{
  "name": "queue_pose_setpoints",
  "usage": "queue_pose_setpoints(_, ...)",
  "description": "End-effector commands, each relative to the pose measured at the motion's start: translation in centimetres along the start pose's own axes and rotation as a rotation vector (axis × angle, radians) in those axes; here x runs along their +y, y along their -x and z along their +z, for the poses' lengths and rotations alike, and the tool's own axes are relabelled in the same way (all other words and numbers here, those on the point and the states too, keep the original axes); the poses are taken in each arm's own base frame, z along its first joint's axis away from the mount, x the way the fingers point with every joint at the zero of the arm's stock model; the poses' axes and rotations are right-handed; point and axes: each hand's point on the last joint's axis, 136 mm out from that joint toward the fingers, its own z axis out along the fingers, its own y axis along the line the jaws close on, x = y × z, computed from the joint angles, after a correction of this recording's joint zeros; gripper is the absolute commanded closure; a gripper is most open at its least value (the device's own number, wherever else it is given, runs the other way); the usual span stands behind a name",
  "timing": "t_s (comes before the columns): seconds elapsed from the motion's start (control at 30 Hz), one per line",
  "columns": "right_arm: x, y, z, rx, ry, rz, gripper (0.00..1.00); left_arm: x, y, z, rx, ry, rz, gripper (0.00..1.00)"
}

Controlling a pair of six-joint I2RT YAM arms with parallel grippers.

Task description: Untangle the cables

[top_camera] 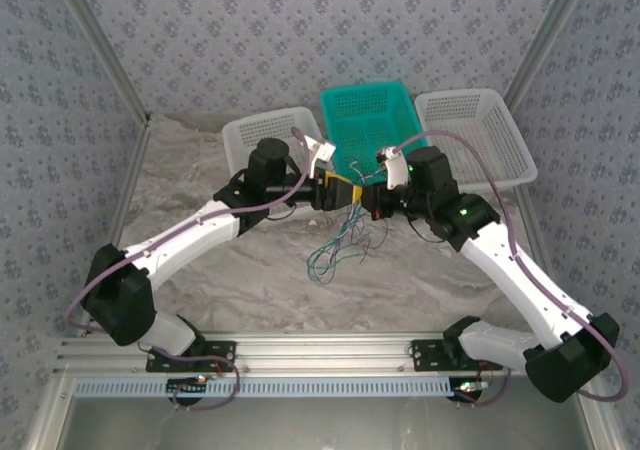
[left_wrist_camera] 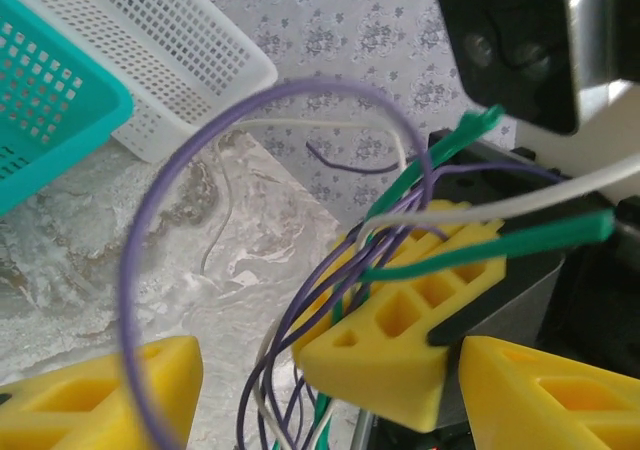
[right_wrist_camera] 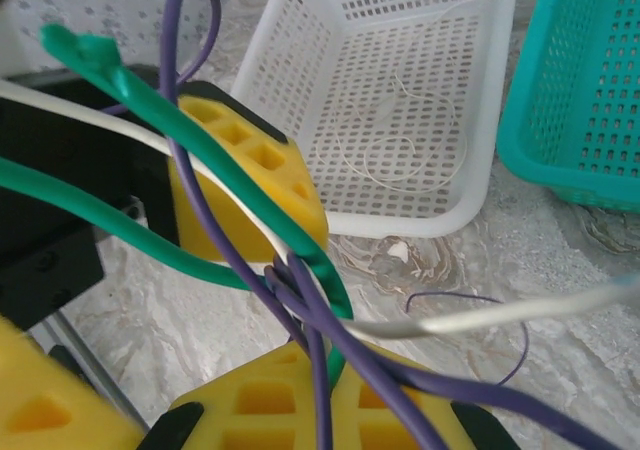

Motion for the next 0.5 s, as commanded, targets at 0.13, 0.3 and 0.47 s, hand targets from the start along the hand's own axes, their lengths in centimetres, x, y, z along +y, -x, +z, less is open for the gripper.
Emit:
queue_pose_setpoints(0.13, -2.1, -0.5, -0.2, 0.031, -0.112, -0.013, 1.00, -1.4, 2.7, -6.3, -0.065, 0.188, 0.178, 0.25)
queue_pose_setpoints(0.3, -2.3, -1.7, 0.9, 0.116, -0.120, 0.033, 1.00, -2.5, 4.4, -7.3, -0.093, 0.216, 0.156, 0.25)
queue_pose_setpoints(0.47, -2.3, -1.8, 1.7, 0.181, -0.150, 0.056, 1.00, -1.2, 4.7, -5.7, -0.074, 0.295, 0.145, 0.22)
